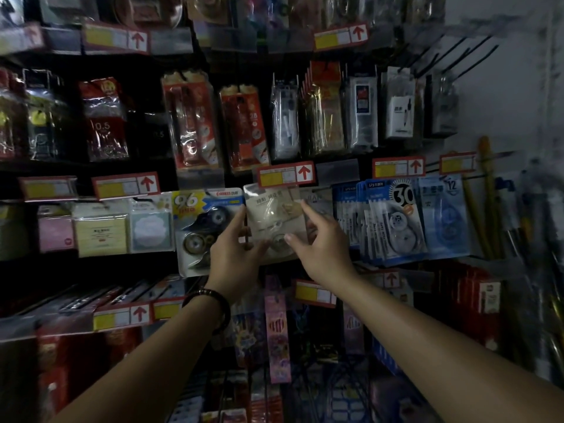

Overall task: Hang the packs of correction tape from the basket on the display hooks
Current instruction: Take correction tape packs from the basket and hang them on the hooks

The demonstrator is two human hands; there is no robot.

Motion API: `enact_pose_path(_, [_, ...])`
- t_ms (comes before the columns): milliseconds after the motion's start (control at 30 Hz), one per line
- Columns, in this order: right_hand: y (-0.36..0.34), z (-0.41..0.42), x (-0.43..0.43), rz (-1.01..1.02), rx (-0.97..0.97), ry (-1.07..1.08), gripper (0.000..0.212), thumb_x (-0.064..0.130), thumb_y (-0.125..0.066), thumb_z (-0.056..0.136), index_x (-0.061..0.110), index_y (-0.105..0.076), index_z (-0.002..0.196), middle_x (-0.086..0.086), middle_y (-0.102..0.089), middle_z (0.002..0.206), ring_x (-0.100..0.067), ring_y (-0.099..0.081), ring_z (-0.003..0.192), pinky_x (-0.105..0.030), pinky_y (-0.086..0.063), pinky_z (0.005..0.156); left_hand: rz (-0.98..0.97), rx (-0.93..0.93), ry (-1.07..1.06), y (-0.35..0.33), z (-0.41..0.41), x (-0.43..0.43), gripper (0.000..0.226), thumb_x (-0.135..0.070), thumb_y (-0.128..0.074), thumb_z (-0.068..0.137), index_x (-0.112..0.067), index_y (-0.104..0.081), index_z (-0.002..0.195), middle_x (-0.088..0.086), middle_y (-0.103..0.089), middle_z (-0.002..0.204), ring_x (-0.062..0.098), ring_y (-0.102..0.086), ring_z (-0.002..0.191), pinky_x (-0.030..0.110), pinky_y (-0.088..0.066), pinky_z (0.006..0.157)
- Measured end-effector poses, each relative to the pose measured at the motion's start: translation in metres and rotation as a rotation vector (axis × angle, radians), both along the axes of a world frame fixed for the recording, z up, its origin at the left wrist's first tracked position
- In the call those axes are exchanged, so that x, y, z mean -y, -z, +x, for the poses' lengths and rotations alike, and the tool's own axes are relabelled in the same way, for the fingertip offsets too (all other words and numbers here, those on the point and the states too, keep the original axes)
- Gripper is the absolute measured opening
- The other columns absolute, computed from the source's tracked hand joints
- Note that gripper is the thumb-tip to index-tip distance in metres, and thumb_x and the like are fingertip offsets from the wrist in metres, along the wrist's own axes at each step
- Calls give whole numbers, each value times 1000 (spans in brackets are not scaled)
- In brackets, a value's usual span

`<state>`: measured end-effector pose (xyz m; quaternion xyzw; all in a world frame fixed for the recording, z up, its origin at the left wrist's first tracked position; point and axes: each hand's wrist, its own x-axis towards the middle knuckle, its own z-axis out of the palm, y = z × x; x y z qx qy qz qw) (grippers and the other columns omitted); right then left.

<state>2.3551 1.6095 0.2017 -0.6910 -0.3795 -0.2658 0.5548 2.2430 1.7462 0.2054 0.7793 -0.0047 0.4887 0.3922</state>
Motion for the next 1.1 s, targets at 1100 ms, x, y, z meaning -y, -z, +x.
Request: enact_pose_path(1100, [250, -117, 46, -463, -13, -133, 19, 35, -60, 100, 31, -69, 117, 20, -53, 102, 1, -59, 92, -18, -52, 78, 327, -672, -3, 280, -152, 18, 13, -33, -62, 91, -42, -66, 100, -22, -69, 88, -3, -67, 76, 25, -57, 64])
